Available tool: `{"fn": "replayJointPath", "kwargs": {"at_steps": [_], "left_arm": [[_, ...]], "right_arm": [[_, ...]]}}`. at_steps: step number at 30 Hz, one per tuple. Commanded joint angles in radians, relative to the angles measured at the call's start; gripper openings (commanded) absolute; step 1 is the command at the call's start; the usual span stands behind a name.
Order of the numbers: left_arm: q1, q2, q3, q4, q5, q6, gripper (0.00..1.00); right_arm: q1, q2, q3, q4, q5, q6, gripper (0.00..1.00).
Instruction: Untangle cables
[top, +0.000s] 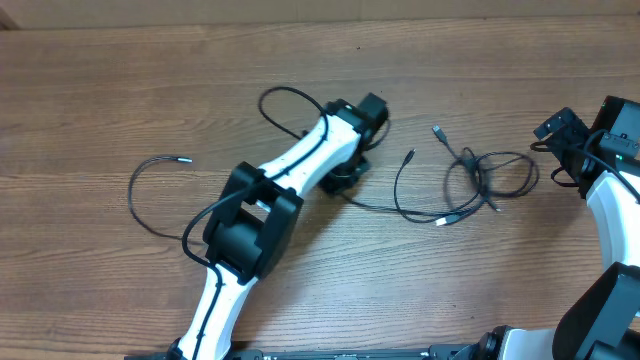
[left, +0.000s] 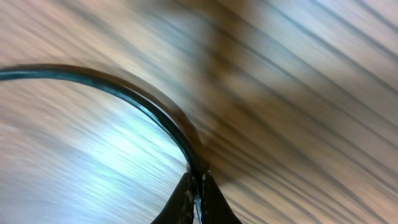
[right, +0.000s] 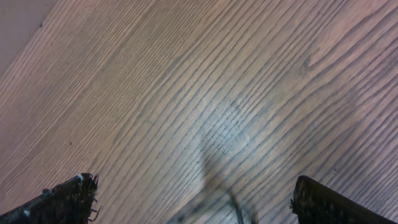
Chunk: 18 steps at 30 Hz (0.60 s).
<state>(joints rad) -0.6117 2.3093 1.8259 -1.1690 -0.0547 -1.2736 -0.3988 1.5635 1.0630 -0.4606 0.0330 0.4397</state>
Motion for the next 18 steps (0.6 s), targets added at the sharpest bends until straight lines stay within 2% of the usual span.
{"fn": "replayJointPath", "kwargs": {"at_steps": [1,3,5,7,8,10,12,15,18], "left_arm": [[0.126,0.034,0.084,-0.141,-0.142,0.046,0.04],[0.223,0.034,0.196,-0.285,-0.19,0.065,0.04],[0.276,0.034,0.275,-0.338,-0.185,0.124,0.04],[0.344,0.034,0.386,-0.387,-0.062,0.233,0.04],[0.364,0.034,0.403,-0.386,0.048,0.275,0.24],[0.365,0.034,0.386,-0.393,0.164,0.273,0.75],[0.347,0.034,0.372,-0.389,0.177,0.257,0.78],[0.27,0.034,0.314,-0.332,0.179,0.182,0.76],[0.2,0.034,0.258,-0.271,0.179,0.09,0.79]], "right_arm": [[-0.001,0.004,0.003,0.006,0.001,-0.003,1.0],[-0.001,0.004,0.003,0.006,0.001,-0.003,1.0],[-0.001,0.004,0.003,0.006,0.001,-0.003,1.0],[-0.001,0.004,0.003,0.006,0.001,-0.003,1.0],[-0.001,0.004,0.003,0.005,0.001,-0.003,1.0],[-0.001,0.004,0.003,0.005,0.001,-0.003,1.0],[-0.001,0.004,0.003,0.006,0.001,-0.003,1.0],[-0.001,0.004,0.003,0.006,0.0,-0.003,1.0],[-0.001,0.004,0.003,0.021,0.001,-0.003,1.0]]}}
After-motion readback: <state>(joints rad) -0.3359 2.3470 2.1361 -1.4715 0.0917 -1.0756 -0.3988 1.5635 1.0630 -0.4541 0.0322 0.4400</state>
